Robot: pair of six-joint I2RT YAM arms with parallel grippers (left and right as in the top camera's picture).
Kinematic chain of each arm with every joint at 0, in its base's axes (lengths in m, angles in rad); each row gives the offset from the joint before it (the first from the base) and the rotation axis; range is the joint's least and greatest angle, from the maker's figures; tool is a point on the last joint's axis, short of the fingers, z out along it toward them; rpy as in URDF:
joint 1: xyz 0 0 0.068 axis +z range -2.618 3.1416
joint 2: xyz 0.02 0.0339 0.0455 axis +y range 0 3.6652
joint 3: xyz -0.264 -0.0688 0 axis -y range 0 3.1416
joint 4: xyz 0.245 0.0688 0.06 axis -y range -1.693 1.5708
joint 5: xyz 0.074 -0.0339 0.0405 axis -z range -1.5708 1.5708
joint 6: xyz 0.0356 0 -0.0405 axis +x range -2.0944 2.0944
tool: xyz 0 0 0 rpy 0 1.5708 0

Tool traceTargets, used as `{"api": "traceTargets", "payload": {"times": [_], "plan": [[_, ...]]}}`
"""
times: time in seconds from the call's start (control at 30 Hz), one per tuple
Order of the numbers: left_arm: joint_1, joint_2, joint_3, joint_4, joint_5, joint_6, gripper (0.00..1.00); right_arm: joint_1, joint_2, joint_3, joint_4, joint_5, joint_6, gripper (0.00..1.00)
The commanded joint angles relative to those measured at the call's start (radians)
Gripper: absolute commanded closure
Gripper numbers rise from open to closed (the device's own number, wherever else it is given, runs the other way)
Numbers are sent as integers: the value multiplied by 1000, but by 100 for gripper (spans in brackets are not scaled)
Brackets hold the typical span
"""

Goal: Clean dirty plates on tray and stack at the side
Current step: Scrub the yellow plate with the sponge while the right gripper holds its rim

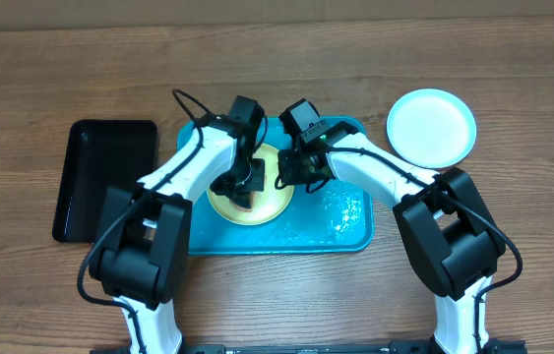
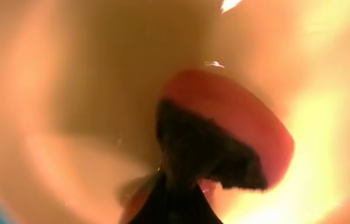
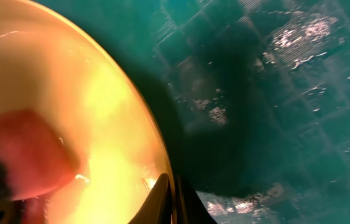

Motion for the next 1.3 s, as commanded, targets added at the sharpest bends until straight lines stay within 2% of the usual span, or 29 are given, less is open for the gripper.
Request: {"api": "traceTargets", "payload": {"times": [0.0,0.23,0.6,0.7,0.9,1.03,1.13,1.27], "plan": [[23,10,-11,-28,-266,-85,96,-10,5,-23,-5,46,3,96],[34,10,47,24,-217,-138,96,-10,5,-23,-5,46,3,96],[32,10,49,183,219,-133,96,-10,5,-23,-1,46,3,96],[23,10,45,170,261,-114,96,-10,5,-23,4,46,3,96],[0,10,8,118,246,-61,96,-10,5,-23,9,46,3,96],[-9,10,-32,86,158,-61,96,-10,5,-23,9,46,3,96],[-9,10,-58,59,27,-61,96,-10,5,-23,6,46,3,96],[-4,9,-58,5,-245,-67,96,-10,5,-23,2,46,3,96]]}}
